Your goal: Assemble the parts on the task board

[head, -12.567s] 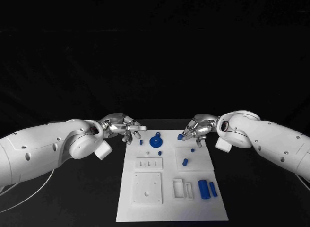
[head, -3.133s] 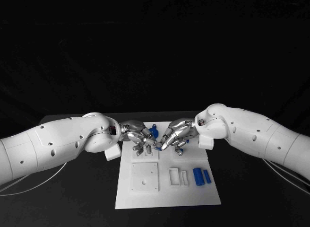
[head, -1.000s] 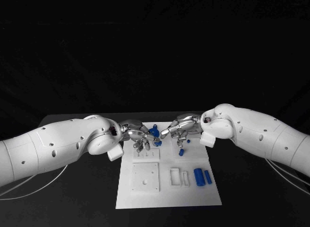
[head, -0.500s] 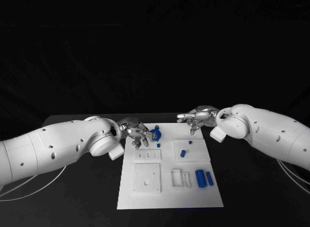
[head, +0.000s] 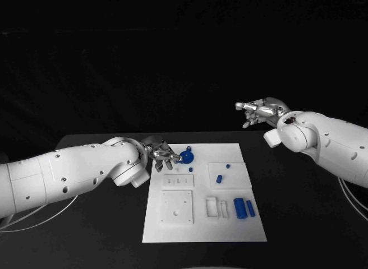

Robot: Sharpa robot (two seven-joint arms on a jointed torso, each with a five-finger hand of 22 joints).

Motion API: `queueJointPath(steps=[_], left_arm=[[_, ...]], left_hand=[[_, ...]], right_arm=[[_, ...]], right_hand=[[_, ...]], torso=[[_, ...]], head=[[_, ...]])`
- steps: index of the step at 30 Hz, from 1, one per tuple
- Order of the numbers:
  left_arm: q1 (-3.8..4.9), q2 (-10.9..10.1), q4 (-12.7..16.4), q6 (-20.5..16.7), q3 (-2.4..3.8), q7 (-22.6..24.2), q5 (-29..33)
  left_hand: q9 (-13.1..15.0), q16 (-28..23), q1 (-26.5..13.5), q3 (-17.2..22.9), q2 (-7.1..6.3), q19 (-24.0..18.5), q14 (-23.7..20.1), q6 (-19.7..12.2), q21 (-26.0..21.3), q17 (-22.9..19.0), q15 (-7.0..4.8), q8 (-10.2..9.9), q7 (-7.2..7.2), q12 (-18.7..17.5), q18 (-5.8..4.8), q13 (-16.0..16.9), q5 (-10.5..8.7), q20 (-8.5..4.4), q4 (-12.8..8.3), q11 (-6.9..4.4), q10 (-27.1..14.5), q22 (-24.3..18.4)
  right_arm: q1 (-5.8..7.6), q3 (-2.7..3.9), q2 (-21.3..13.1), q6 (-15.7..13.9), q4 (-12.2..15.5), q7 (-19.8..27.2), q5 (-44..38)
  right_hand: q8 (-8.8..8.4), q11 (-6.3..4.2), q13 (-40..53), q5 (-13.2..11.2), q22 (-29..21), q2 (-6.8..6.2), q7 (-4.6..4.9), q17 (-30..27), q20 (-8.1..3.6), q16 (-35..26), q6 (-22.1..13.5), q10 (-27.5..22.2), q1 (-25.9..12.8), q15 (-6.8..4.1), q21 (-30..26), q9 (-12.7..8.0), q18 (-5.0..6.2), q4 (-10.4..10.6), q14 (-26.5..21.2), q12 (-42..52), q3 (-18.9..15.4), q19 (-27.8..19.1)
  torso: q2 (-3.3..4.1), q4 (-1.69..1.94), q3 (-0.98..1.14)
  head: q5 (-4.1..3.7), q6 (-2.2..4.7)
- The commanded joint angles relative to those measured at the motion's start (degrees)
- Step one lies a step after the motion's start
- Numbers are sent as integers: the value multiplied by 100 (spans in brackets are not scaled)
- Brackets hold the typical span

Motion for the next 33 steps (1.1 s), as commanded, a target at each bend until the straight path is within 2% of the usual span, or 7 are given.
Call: queueJointPath(steps=[1,5,6,9,11,19,33], left_arm=[[-72,39,25,-572,-10,-612,-597],[-185,94,-50,-795,-14,-767,-691],[-200,103,-63,-820,-14,-782,-699],[-259,138,-107,-898,-15,-833,-721],[-306,171,-133,-928,-16,-868,-732],[-484,338,-243,-983,-18,-966,-728],[-694,573,-431,-875,-17,-980,-669]], left_hand=[[-14,-15,-54,700,4,36,47,451,-11,13,5,-27,-414,63,0,15,41,-9,-731,-55,243,-4],[-27,20,-84,694,-11,59,62,475,-2,89,5,-27,-422,118,2,32,94,-7,-754,-58,244,5],[-35,35,-91,697,-10,90,63,483,-47,115,7,-29,-424,139,1,39,116,-1,-763,-59,243,-3],[-51,50,-105,696,-18,156,66,490,-148,154,8,-30,-429,154,-4,38,129,1,-786,-60,246,-6],[-68,60,-128,688,-14,215,64,506,-256,202,9,-28,-430,173,-15,32,141,1,-810,-60,245,70],[-83,81,-196,676,0,327,85,533,-603,318,16,-28,-445,228,-9,30,199,6,-897,-66,247,554],[-74,89,-206,636,-8,533,87,556,-1192,366,13,-26,-451,267,-51,41,186,9,-892,-55,248,1274]], right_arm=[[19,30,61,-698,-74,542,-171],[64,53,202,-813,-243,691,-174],[70,55,226,-824,-270,712,-174],[88,60,329,-860,-380,786,-175],[97,63,410,-886,-458,834,-177],[123,67,693,-904,-698,971,-200],[149,67,988,-793,-965,1452,-237]], right_hand=[[-23,21,-639,44,-333,111,3,-473,59,-581,-49,94,100,46,-209,-7,-70,-153,-44,-584,65,-221],[-40,196,-2797,-83,-1392,164,105,-1724,339,-2291,-175,504,142,308,-390,-27,-222,-315,-235,-2734,170,-1139],[-5,205,-3353,-84,-1670,159,83,-2099,394,-2647,-152,820,166,321,-299,-14,-157,-376,43,-3155,215,-1205],[-39,350,-3805,-84,-1956,170,160,-2490,557,-3182,-191,600,137,503,-419,-27,-243,-386,-323,-3630,241,-1632],[-37,397,-4005,-102,-2352,110,170,-3151,661,-3721,-196,755,111,551,-341,-27,-166,-455,-17,-4102,264,-1753],[-39,577,-4039,-87,-2586,183,220,-3866,867,-4342,-152,434,124,784,-370,-29,-194,-535,-295,-4597,425,-2270],[-48,709,-4053,-147,-2606,249,233,-4244,1198,-4379,-220,7,234,999,-401,-43,-62,-604,-999,-4661,906,-3023]], torso=[[-72,4,58],[-128,16,104],[-137,19,110],[-158,24,121],[-178,28,132],[-205,34,162],[-190,30,140]], head=[[46,-52],[62,-80],[65,-91],[61,-121],[59,-166],[63,-262],[-5,-331]])
